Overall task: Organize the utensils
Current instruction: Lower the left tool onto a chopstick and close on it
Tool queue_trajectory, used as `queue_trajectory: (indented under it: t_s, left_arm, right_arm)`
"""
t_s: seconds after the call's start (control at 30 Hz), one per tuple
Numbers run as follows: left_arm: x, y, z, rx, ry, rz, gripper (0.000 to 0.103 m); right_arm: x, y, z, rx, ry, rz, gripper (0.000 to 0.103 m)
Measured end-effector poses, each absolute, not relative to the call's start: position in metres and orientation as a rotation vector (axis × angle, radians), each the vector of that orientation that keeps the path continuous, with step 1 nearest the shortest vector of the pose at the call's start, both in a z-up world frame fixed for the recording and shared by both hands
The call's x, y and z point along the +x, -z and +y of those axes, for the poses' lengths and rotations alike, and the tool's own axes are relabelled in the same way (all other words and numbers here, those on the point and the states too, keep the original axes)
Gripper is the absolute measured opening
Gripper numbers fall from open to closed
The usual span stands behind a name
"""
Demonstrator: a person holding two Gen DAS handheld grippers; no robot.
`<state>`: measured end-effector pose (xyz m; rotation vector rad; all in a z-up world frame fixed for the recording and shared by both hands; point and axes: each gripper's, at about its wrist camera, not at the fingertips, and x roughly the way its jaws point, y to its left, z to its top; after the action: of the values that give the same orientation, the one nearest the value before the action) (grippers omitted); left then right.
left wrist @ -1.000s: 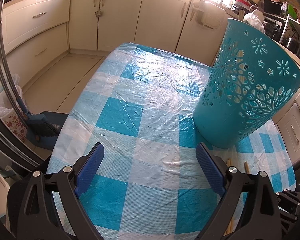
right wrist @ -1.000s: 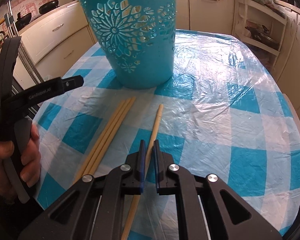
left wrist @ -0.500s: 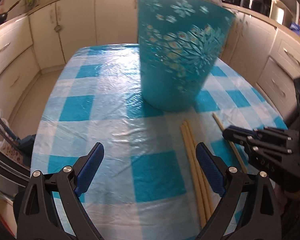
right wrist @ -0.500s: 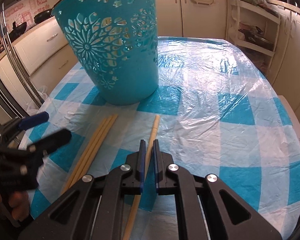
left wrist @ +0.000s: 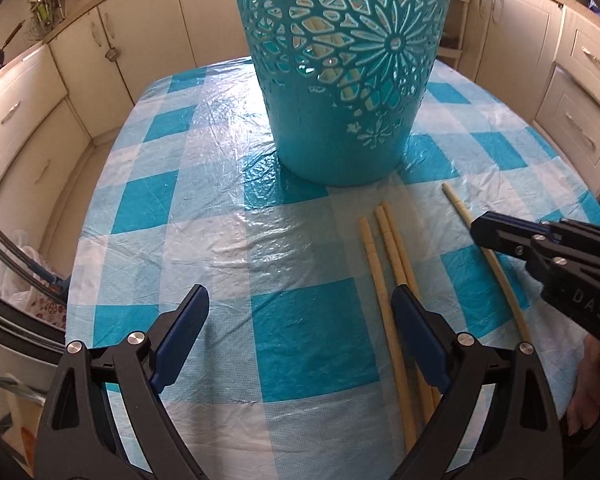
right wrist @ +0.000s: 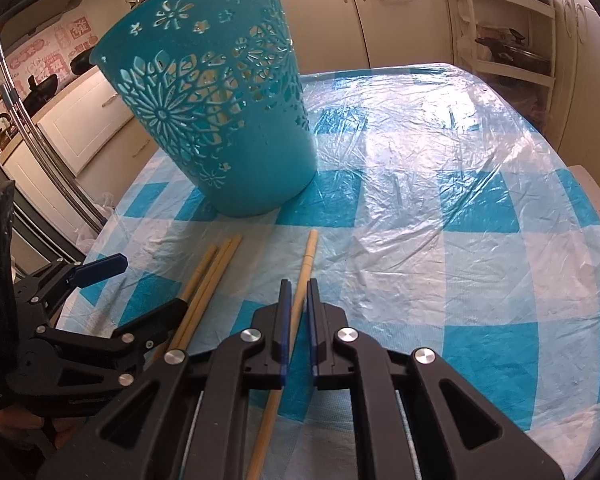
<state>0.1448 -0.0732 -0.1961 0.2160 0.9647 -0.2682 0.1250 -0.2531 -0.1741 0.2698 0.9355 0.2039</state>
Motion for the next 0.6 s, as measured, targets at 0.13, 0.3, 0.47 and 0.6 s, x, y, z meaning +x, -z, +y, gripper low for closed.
queue_trajectory:
  t_s: [0.13, 0.3, 0.47, 0.6]
  left_arm:
    - [0.143, 0.195, -0.076, 0.242, 0.254, 0.954, 0.087]
    - [0.143, 0.191, -0.081, 0.208, 0.325, 0.981, 0.056]
    - [0.150, 0.188, -0.083, 0.154, 0.362, 1.018, 0.012]
    - [0.152, 0.189, -0.081, 0.145, 0.346, 1.021, 0.007]
  right_arm:
    - [0.125, 0.175, -0.256, 0.287, -0.211, 0.935, 0.008]
    - [0.125, 0.176, -0.260, 0.293, -0.219, 0.933, 0.009]
    - [0.124, 0.176, -0.261, 0.303, -0.225, 0.932, 0.010]
    - [0.124, 0.176, -0.262, 0.312, -0.227, 0.932, 0.010]
